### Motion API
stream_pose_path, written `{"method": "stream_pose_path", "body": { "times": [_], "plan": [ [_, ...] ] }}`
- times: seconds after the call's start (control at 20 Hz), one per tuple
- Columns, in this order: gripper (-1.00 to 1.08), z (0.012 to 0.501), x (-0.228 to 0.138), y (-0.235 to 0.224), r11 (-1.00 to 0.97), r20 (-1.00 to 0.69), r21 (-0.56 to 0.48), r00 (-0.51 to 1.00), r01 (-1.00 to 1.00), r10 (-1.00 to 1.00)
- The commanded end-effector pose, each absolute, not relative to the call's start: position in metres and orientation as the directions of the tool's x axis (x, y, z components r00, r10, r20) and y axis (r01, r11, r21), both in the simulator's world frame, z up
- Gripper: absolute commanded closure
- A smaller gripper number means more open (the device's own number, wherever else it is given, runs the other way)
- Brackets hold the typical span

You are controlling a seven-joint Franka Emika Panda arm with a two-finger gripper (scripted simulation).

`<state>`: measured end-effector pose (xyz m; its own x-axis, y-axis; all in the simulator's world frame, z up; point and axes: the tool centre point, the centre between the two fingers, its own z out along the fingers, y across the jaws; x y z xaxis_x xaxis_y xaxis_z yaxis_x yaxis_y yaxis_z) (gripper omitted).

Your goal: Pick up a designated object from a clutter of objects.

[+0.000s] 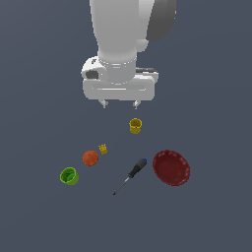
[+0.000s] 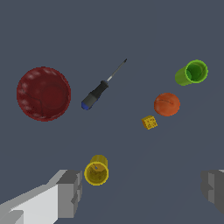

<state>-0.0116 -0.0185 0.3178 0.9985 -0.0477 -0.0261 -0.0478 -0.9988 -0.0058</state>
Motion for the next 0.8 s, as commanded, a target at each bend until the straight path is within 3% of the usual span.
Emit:
{"method": "stream_pose_path", "body": {
  "times": [0.0, 0.75],
  "plan": [
    [-0.92, 0.318, -0.012, -0.019, -0.999, -0.026, -0.006, 0.999, -0.048, -0.048],
    [-0.92, 0.305, -0.012, -0.014, -1.0, -0.05, 0.008, 0.999, 0.007, 0.006]
  ]
}}
